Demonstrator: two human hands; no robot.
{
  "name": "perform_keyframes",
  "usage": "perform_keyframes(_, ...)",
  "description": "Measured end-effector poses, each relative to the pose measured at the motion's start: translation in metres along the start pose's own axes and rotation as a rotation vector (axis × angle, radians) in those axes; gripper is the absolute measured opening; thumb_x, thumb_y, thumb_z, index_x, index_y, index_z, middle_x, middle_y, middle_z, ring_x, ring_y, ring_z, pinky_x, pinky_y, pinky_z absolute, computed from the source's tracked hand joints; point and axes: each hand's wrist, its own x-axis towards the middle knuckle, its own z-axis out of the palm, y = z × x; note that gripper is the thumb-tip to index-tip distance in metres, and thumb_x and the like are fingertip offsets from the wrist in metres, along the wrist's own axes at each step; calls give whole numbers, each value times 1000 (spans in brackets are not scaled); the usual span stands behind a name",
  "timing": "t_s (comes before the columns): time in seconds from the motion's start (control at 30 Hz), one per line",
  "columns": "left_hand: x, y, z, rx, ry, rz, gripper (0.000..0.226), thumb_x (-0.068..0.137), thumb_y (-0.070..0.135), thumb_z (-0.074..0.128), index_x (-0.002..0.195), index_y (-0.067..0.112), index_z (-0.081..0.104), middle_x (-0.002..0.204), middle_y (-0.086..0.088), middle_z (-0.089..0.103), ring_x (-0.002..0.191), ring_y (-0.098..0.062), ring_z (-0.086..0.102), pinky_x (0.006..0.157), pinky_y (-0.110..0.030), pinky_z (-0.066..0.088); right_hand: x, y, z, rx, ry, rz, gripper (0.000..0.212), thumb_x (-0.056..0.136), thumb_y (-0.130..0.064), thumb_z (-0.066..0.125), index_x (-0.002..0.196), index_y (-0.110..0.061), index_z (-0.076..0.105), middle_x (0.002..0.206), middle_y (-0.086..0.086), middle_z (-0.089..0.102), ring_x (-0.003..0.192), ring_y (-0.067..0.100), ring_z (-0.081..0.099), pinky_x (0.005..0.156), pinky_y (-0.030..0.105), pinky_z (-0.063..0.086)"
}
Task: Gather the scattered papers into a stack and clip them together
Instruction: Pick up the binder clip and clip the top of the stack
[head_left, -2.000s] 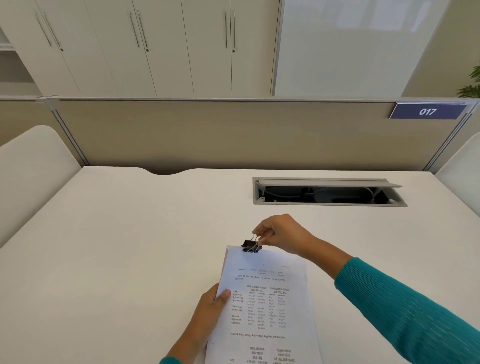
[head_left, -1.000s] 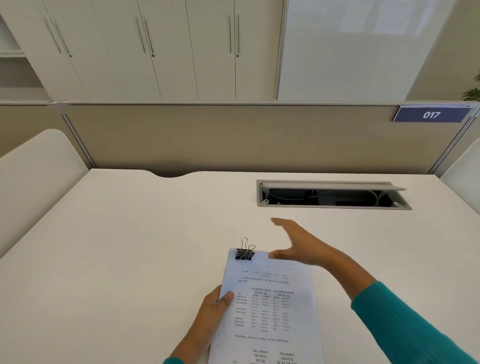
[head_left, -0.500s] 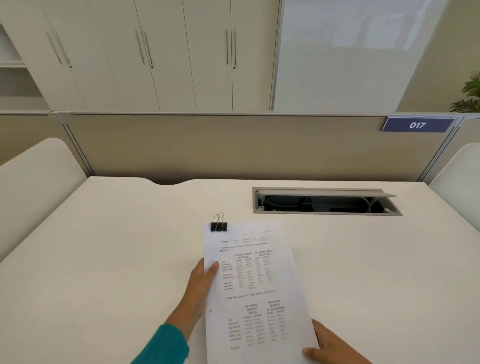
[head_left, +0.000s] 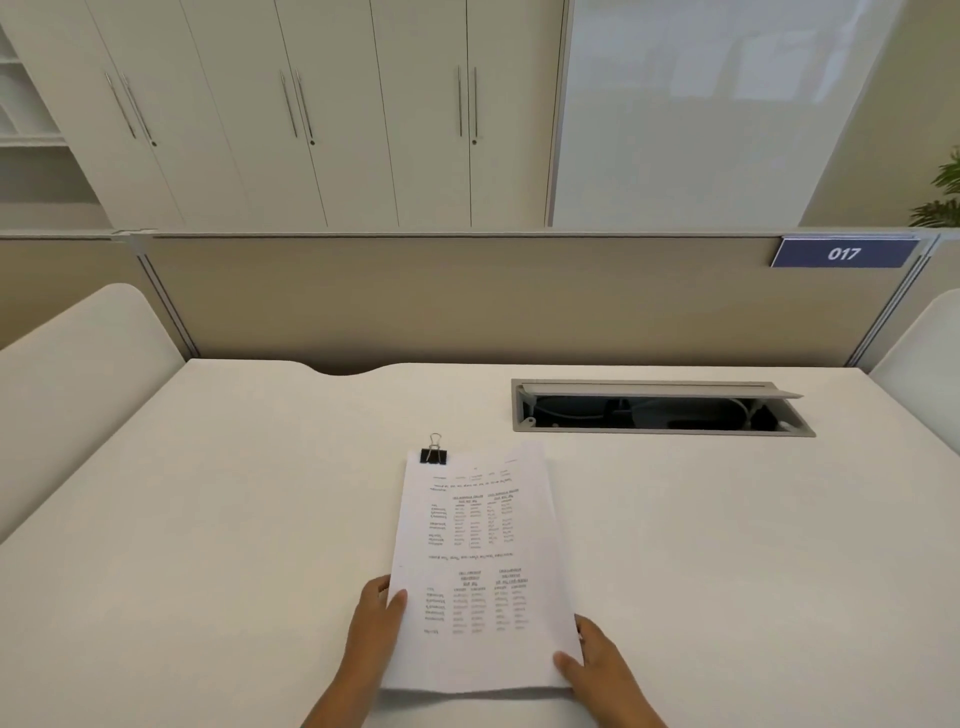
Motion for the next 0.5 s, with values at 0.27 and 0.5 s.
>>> perform_keyframes(0.27,-4,-14,-15,37,171,84,24,94,15,48,118,16,45,91,-11,62,43,-23,58,44,-32,53,22,-28,17,166,91,19,43,91,-4,44,133,-9,39,130,6,52,115,20,51,103,37,42)
perform_keyframes(0.5,12,-10,-16,-94,179,123,44,95,4,44,138,9,40,130,-9,51,78,-29,66,51,-18,57,52,-64,23,54,79,-30,43,96,-10,39,139,-10,31,140,6,45,127,21,44,106,30,35)
